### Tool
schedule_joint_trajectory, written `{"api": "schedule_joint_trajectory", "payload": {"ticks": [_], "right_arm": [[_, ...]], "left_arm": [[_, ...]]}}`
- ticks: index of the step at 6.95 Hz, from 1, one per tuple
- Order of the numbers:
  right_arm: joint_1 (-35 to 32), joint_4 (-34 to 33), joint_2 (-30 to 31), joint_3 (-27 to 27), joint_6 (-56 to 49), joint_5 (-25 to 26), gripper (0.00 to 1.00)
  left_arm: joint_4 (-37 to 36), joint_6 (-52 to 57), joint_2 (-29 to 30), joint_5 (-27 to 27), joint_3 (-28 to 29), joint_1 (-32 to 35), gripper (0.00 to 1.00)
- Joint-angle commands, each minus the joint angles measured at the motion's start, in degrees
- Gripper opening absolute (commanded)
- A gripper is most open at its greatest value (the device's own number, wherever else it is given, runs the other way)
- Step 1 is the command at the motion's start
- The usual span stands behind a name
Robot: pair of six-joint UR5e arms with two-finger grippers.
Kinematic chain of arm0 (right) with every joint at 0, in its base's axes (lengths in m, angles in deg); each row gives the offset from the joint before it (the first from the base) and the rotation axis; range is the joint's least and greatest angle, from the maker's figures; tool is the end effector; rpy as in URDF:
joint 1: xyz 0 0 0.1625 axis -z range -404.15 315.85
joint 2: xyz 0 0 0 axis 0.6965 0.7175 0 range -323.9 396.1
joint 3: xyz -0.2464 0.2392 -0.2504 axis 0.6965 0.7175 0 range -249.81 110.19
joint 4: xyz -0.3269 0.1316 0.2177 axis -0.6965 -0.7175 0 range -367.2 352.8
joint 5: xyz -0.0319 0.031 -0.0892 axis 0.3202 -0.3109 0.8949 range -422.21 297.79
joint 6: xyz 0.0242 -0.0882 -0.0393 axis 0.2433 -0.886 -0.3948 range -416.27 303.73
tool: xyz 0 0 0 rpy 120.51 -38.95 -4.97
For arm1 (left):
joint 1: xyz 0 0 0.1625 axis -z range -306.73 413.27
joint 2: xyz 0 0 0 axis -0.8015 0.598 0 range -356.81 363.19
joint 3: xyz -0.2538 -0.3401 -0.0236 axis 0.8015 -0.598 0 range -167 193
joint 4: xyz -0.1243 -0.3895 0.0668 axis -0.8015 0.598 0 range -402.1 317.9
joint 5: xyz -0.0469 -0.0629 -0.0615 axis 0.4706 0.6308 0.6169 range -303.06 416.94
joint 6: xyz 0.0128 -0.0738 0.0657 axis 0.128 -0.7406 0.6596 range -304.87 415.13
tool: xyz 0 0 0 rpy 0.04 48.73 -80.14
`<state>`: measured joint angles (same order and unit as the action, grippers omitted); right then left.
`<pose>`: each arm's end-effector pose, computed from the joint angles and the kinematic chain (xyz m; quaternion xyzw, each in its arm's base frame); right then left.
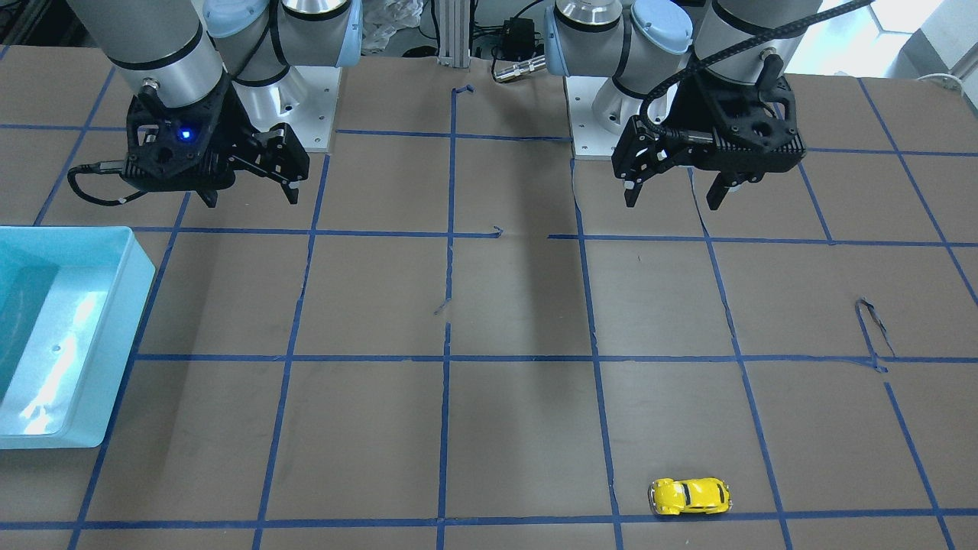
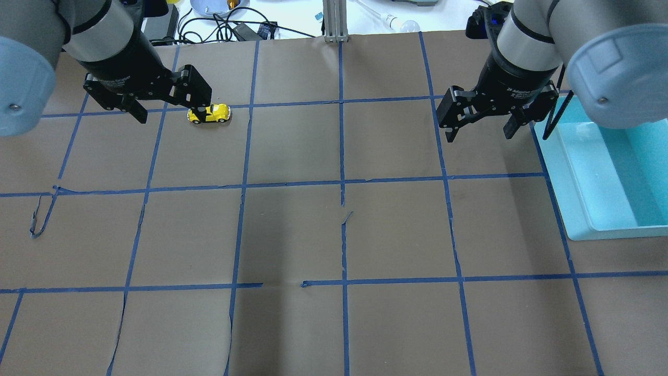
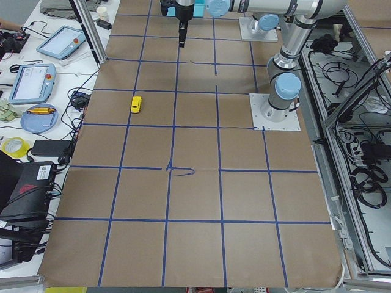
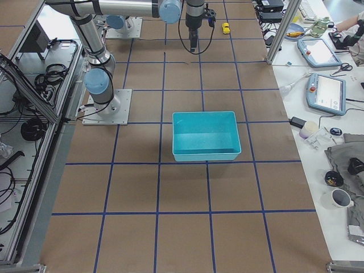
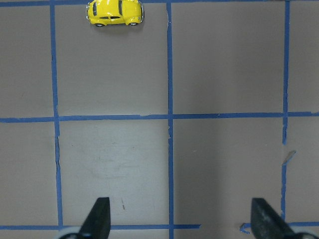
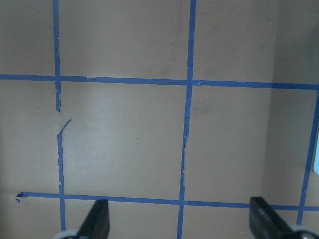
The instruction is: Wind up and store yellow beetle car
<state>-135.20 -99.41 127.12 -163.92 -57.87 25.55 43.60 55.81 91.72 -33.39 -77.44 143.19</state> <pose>0.1460 -0.4796 0.4653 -0.0230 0.9995 0.0076 0.0196 -0.1320 -0.4900 0.5045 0.0051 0.9989 -0.0465 0.0032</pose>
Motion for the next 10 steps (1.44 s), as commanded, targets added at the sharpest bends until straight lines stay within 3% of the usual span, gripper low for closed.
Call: {"api": "schedule_joint_trajectory", "payload": {"ticks": [1,2,5,6,10], "right_arm": [[0.0,0.0,0.0,0.0,0.0,0.0,1.0],[0.0,0.0,0.0,-0.1,0.1,-0.1,1.0],[0.0,0.0,0.0,-0.3,-0.1,0.0,1.0],[0.0,0.0,0.0,-0.3,-0.1,-0.2,1.0],[0.0,0.1,0.0,-0.4,-0.1,-0.4,1.0]], "left_arm": [[-0.1,1.7,0.6,1.0,0.4,-0.5,1.0],[-1.3,6.8,2.0,3.8,0.7,-0.8,1.0],[-13.6,17.8,10.8,3.7,1.0,-1.0,1.0],[-14.1,24.2,14.1,3.8,1.2,-1.0,1.0],[-17.8,45.4,29.5,4.1,11.3,-5.6,1.0]]}}
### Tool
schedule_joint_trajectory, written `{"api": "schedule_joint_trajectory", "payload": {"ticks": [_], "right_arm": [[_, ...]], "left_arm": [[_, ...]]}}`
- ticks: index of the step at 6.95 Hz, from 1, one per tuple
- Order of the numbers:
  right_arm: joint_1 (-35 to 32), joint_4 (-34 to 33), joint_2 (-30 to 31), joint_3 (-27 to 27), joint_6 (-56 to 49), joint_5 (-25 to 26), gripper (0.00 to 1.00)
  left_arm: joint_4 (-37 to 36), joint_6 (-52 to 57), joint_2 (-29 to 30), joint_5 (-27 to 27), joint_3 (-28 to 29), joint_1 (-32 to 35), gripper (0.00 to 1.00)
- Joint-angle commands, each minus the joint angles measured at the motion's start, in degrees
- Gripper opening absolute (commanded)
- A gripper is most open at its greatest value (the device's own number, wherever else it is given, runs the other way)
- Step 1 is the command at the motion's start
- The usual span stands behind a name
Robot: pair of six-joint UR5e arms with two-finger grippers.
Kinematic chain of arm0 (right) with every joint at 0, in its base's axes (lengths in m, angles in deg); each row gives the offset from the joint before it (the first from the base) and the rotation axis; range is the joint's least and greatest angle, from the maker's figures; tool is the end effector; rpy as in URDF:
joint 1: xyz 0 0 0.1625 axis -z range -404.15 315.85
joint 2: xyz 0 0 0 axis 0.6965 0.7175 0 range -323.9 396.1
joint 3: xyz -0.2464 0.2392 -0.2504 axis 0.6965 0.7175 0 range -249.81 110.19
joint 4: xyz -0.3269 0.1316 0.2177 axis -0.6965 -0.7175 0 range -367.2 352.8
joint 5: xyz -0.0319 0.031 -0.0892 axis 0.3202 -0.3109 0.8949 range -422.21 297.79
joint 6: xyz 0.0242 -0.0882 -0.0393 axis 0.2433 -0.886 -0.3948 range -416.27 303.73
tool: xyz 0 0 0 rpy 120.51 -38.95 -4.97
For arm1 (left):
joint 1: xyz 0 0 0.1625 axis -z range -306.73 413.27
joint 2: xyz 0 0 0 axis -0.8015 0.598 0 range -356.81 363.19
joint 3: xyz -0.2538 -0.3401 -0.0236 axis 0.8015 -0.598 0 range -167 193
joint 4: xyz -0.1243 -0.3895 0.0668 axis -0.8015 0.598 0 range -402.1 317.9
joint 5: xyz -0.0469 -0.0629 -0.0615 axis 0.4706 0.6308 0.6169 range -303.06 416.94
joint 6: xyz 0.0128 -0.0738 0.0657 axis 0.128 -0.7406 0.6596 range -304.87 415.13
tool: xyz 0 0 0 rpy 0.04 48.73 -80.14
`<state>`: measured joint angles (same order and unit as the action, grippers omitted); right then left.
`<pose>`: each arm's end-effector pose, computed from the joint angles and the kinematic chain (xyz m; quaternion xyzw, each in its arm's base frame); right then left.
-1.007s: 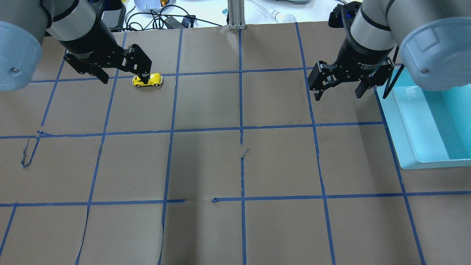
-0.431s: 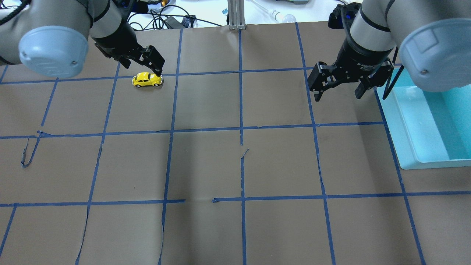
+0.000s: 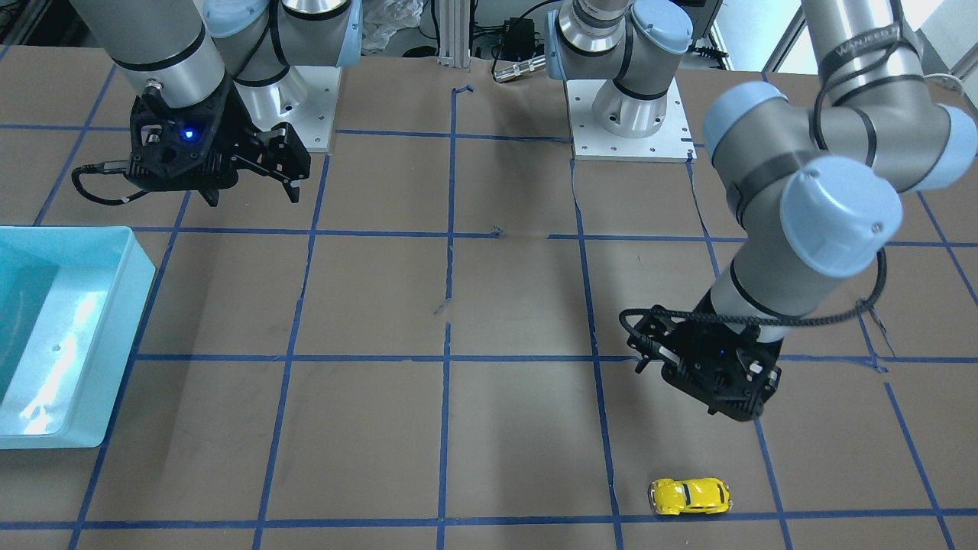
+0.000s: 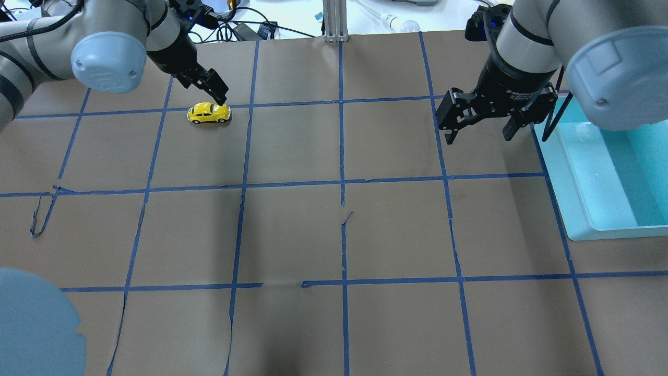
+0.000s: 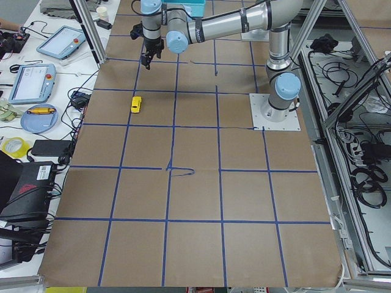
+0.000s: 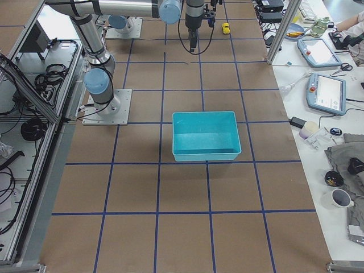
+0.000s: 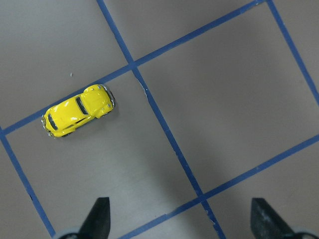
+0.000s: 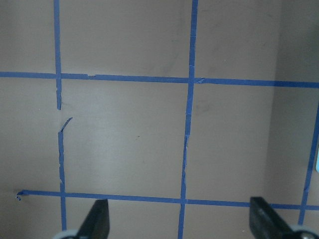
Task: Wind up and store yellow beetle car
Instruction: 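Move the left gripper over the yellow beetle car and lower it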
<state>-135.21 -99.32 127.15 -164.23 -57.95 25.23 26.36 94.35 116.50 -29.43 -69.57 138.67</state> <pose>0.1466 -0.4786 0.4628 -0.0237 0.9994 0.0108 0.0224 -0.0867 -0.6636 0.3564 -0.2985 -0.9526 0.0576 0.0109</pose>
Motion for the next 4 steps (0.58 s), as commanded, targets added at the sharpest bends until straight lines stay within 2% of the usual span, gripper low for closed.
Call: {"api": "schedule_joint_trajectory", "payload": {"ticks": [1,2,4], "right_arm": [[0.0,-0.1,-0.1,0.0,0.0,-0.2,1.0],[-0.1,-0.1,0.0,0.0,0.0,-0.3,1.0],[-0.1,0.0,-0.1,-0.1,0.0,-0.4,1.0]], "left_arm": [[-1.7,16.0,8.0,0.2,6.4,-1.3,1.0],[-1.8,26.9,10.8,-0.5,9.1,-2.2,1.0],[-2.4,47.3,14.2,-0.5,10.2,-3.2,1.0]]}}
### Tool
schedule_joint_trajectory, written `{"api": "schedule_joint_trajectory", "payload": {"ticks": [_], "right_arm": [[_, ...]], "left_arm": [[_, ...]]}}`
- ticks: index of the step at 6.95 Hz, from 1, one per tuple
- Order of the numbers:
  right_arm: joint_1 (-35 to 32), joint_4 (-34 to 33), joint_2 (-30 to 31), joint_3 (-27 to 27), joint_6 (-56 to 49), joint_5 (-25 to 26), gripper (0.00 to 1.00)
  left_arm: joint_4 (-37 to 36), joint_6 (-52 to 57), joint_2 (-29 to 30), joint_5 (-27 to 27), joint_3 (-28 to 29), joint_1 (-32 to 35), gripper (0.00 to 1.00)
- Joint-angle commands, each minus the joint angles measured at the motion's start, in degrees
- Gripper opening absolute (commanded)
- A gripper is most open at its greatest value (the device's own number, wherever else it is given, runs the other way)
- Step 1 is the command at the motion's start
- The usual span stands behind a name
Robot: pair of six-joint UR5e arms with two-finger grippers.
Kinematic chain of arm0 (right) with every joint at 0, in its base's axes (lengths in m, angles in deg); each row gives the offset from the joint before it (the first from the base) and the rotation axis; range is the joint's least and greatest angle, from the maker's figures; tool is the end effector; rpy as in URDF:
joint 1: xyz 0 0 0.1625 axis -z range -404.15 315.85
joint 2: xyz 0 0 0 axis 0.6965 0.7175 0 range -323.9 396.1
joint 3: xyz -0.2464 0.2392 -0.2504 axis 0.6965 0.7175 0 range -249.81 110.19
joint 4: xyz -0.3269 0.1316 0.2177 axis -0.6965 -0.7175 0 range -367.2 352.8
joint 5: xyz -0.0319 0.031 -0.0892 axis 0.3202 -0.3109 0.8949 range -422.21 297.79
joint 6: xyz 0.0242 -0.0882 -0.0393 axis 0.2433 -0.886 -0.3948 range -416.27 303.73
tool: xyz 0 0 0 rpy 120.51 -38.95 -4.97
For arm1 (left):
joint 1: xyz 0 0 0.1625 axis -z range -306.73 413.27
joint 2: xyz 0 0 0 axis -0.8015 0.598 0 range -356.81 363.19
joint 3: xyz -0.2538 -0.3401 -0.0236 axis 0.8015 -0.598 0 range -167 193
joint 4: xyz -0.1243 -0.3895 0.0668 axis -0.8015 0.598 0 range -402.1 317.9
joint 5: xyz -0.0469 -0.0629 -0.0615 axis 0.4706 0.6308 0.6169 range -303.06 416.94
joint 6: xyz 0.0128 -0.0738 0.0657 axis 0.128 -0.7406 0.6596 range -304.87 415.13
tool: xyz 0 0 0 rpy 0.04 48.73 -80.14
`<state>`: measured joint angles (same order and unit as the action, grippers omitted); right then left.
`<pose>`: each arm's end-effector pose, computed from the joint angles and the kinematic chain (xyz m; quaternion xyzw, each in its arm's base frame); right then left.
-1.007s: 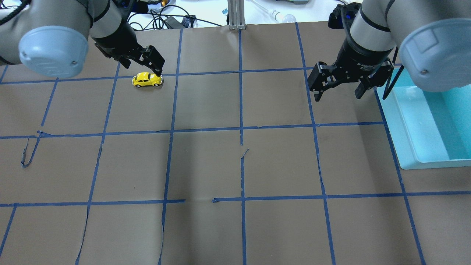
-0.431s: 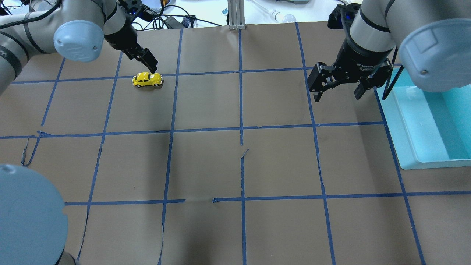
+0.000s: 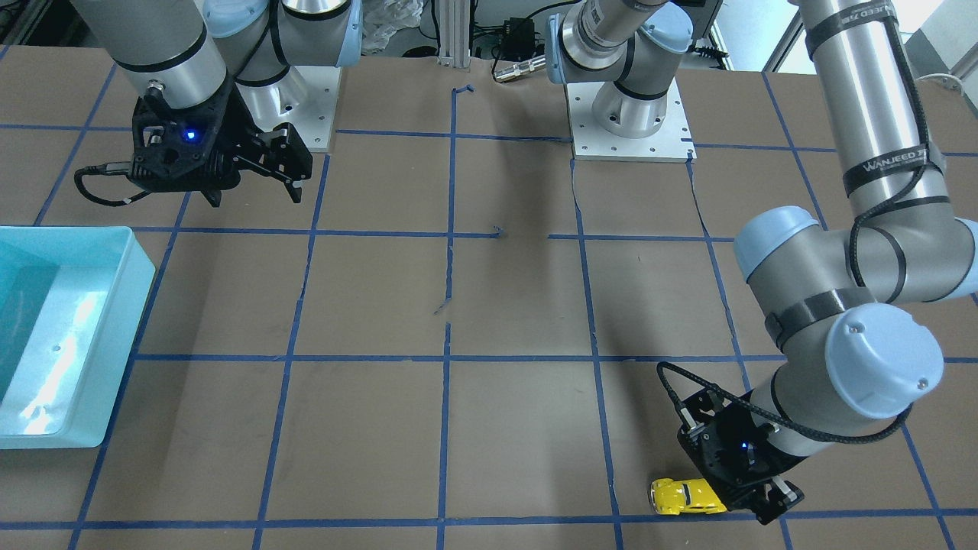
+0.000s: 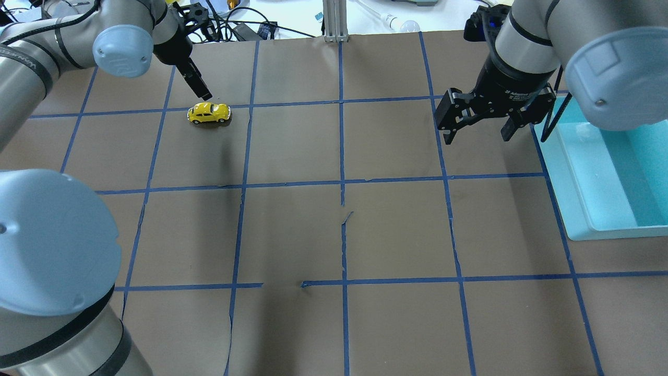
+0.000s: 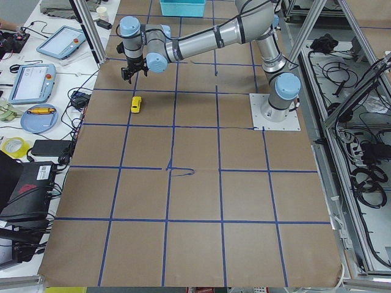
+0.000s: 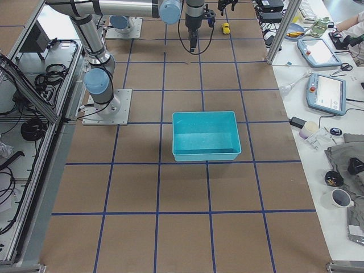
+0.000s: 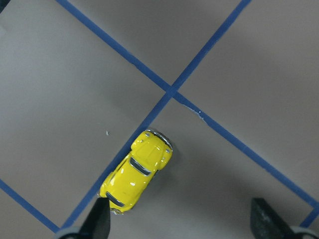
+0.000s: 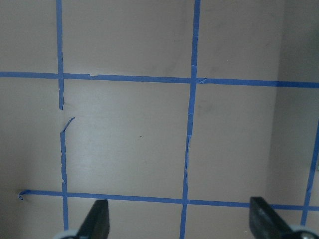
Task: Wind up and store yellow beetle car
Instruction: 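Move the left gripper over the yellow beetle car and lower it, then close the left gripper on the yellow car's rear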
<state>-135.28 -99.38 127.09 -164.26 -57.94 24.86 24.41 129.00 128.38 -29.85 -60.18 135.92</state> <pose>0.1478 -0.4787 0.4622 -0.0242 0.9993 0.0111 0.0256 -0.0449 -0.7372 0.2960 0.5487 0.8344 -0.0521 0.0079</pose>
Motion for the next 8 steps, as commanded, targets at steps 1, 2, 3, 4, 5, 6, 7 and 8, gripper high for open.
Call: {"api": "schedule_joint_trajectory", "payload": {"ticks": [1,2,3,4,5,6,7,8], "right_arm": [[0.0,0.0,0.0,-0.3,-0.1,-0.1,1.0],[0.0,0.0,0.0,-0.4,-0.1,-0.1,1.0],[0.0,0.0,0.0,-0.4,-0.2,-0.1,1.0],[0.0,0.0,0.0,-0.4,-0.3,0.0,1.0],[0.0,0.0,0.0,-0.4,-0.4,0.0,1.0],[0.0,0.0,0.0,-0.5,-0.4,0.1,1.0],[0.0,0.0,0.0,-0.5,-0.3,0.0,1.0],[0.0,0.0,0.0,-0.4,-0.4,0.1,1.0]], "left_arm": [[-0.5,18.9,3.9,0.0,0.8,-0.6,1.0],[-0.6,23.7,5.1,-0.2,0.8,-0.6,1.0],[-0.6,30.0,6.0,-1.5,0.8,-0.6,1.0],[-2.2,33.2,7.1,-3.7,1.4,-0.6,1.0],[-2.8,33.1,8.0,-4.0,2.9,-0.6,1.0],[-2.7,31.1,8.9,-4.1,4.3,-0.6,0.99],[-2.8,27.2,9.5,-3.3,5.0,-0.6,0.98],[-2.8,23.3,9.8,-3.2,5.0,-0.6,0.98]]}}
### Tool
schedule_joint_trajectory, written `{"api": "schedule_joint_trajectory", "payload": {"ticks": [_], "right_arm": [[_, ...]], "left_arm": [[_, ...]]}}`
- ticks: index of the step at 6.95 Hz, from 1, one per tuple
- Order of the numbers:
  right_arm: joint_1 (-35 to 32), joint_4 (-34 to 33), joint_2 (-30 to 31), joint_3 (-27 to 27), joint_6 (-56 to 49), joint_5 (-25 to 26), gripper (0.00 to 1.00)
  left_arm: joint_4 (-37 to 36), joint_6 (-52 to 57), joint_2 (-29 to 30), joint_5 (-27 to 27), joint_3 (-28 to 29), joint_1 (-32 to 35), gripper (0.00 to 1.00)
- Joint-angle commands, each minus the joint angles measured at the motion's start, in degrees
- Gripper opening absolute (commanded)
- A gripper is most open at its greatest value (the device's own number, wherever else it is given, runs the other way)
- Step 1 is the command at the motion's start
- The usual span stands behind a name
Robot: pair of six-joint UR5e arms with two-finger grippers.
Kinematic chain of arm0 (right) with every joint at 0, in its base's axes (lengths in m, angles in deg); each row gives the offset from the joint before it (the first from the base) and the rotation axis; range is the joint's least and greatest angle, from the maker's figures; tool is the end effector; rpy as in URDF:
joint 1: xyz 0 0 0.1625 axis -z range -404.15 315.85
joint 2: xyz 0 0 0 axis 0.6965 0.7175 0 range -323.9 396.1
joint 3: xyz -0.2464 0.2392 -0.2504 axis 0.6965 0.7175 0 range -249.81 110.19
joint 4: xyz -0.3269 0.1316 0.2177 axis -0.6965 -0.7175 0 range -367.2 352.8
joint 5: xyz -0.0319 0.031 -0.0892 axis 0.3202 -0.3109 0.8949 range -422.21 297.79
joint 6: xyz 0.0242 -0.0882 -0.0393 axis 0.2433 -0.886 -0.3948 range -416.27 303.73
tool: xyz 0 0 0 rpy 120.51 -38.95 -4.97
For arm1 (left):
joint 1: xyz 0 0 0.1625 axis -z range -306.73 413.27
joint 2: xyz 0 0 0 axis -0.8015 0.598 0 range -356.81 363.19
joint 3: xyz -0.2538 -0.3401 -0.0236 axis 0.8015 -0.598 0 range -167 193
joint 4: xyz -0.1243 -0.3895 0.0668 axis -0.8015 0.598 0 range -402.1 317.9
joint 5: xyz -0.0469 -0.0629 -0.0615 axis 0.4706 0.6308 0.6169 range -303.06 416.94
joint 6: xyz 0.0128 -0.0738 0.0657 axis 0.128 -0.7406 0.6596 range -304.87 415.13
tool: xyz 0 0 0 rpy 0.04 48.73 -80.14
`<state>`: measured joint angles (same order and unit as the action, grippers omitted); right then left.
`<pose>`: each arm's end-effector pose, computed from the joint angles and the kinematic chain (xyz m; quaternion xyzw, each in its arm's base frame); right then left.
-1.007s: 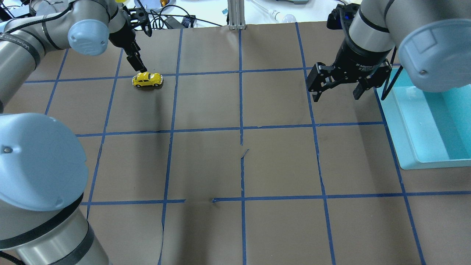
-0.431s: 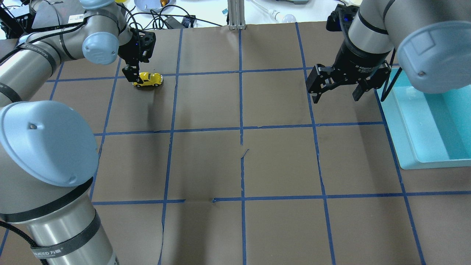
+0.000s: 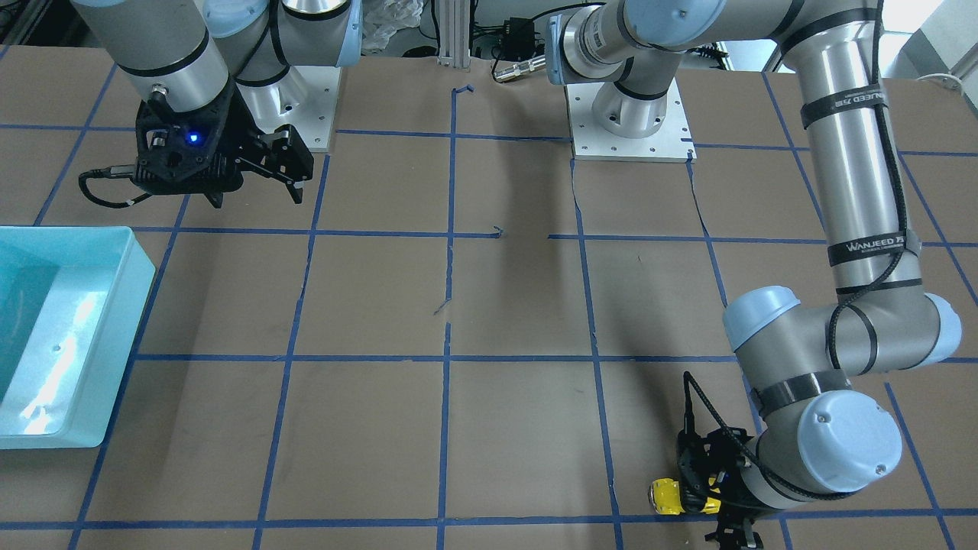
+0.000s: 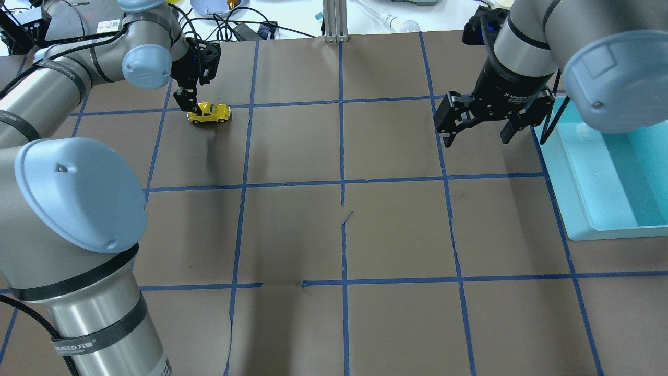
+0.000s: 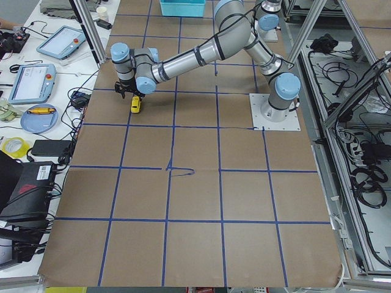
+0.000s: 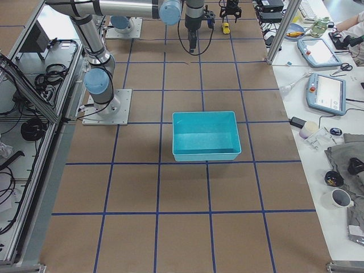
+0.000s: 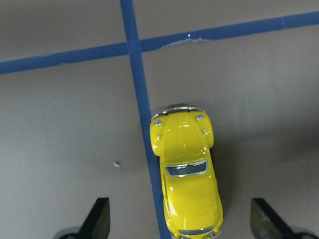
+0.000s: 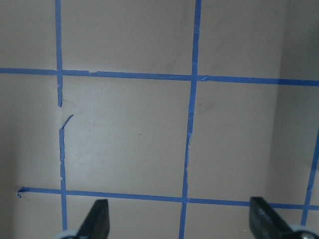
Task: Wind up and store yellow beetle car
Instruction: 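Close the left gripper on the yellow car's rear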
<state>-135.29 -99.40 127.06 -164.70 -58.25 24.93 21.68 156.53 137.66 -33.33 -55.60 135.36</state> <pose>0.1478 -0.4779 0.4582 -0.0269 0.9992 0.0149 0.0251 -0.0265 -0.7747 0.2181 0.7280 0.6851 -0.0140 0.0238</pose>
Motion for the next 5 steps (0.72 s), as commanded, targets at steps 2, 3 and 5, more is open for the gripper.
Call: {"api": "schedule_joint_trajectory", "payload": {"ticks": [2,3,5], "right_arm": [[0.0,0.0,0.0,0.0,0.0,0.3,1.0],[0.0,0.0,-0.1,0.0,0.0,0.4,1.0],[0.0,0.0,-0.2,0.0,0.0,0.4,1.0]], "left_arm": [[0.1,-3.9,0.5,-0.2,-0.5,0.0,0.98],[1.3,-3.8,0.4,0.0,-0.7,0.0,0.97],[1.3,-3.7,0.4,0.3,-1.9,0.0,0.91]]}}
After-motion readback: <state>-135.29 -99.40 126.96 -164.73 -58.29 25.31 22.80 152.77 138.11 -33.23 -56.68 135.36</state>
